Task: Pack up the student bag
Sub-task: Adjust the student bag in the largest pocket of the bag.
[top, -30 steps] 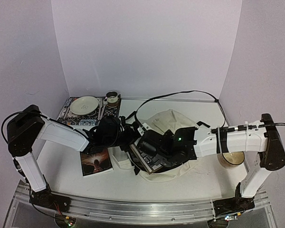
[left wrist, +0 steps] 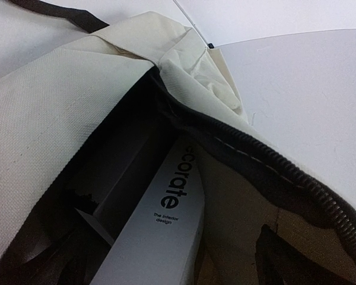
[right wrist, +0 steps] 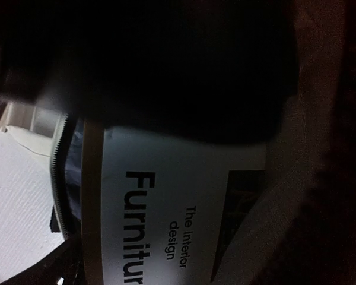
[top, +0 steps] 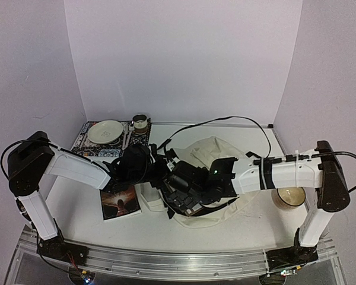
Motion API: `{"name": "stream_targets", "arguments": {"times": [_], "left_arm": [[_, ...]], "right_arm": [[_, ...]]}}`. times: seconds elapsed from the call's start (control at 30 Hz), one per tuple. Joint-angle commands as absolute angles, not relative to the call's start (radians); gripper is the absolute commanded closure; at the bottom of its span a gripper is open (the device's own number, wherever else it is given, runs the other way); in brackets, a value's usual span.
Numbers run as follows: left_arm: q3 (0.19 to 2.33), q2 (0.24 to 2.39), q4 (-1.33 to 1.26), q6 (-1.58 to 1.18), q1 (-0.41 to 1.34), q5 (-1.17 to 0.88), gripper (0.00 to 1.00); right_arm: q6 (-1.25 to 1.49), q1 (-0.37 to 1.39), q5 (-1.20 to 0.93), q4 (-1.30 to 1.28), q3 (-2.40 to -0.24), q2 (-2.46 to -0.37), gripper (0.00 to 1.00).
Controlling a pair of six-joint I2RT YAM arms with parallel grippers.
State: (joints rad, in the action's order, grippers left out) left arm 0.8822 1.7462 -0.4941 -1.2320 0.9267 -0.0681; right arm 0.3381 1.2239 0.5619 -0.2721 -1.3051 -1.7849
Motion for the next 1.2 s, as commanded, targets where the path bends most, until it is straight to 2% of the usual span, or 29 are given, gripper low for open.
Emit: {"name": "stream_targets", "arguments": {"times": [0.0, 0.17, 0.57, 0.9, 1.17], "left_arm": [[0.912, 1.718, -0.563, -1.232, 0.936, -0.067, 0.01], [0.868, 1.676, -0.563, -1.228, 0.936, -0.073, 0.01], [0.669, 1.5, -0.508, -1.176, 0.934, -0.087, 0.01], [0.787, 1.405, 0.121, -1.0, 0.898, 0.133, 0.0], [0.764, 1.332, 0.319, -0.968, 0.787, 0.178, 0.0]], "right_arm": [[0.362, 1.226, 0.84, -0.372, -1.335, -1.814, 0.02], [0.415, 1.19, 0.957, -0.407, -1.321, -1.805, 0.02], [0.4, 1.143, 0.866, -0.407, -1.328, -1.837, 0.02], [0.339, 1.144, 0.594, -0.363, -1.323, -1.765, 0.02], [0.329, 1.143, 0.427, -0.333, -1.285, -1.636, 0.02]]}}
